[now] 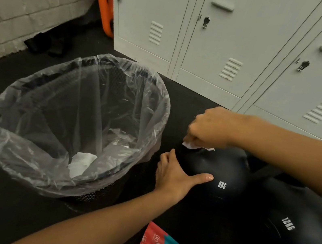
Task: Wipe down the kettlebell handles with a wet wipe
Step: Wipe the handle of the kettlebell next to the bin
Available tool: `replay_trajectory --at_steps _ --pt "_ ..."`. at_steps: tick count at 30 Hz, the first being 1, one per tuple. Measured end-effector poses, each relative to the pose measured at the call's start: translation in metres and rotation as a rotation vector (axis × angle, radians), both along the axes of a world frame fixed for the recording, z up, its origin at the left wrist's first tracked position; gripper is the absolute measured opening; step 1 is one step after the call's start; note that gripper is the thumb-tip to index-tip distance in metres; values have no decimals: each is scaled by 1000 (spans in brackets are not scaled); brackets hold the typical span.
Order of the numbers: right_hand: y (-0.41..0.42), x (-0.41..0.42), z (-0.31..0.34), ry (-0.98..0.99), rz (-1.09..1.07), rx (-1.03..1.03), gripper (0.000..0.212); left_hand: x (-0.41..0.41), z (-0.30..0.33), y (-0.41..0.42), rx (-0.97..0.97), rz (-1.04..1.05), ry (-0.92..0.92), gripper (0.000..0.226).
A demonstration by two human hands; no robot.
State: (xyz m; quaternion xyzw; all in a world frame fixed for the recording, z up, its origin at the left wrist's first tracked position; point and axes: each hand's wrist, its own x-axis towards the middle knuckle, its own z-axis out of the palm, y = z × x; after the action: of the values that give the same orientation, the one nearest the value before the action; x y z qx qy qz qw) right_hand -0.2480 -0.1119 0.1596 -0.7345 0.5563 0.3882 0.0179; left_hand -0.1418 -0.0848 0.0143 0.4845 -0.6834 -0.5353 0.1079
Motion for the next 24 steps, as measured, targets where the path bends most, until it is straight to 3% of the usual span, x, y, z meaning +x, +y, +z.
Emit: replay_trajectory --at_steps 3,6,11,14,19,24 --pt "-11 19 -21 163 -6 59 39 0 -1 1 24 5 -1 124" --pt "-19 24 -29 183 -82 78 37 0 -1 1 58 -7 14 120" --pt "-31 -1 -1 -121 -312 51 33 1 -4 0 86 -3 47 116" --pt "-22 -6 14 -226 -215 97 28 1 -6 -1 86 -11 47 119" --pt "-2 16 -7 87 133 66 29 1 -7 0 93 2 87 115" --pt "-5 27 -22 164 119 -22 33 2 -6 2 106 2 131 111"
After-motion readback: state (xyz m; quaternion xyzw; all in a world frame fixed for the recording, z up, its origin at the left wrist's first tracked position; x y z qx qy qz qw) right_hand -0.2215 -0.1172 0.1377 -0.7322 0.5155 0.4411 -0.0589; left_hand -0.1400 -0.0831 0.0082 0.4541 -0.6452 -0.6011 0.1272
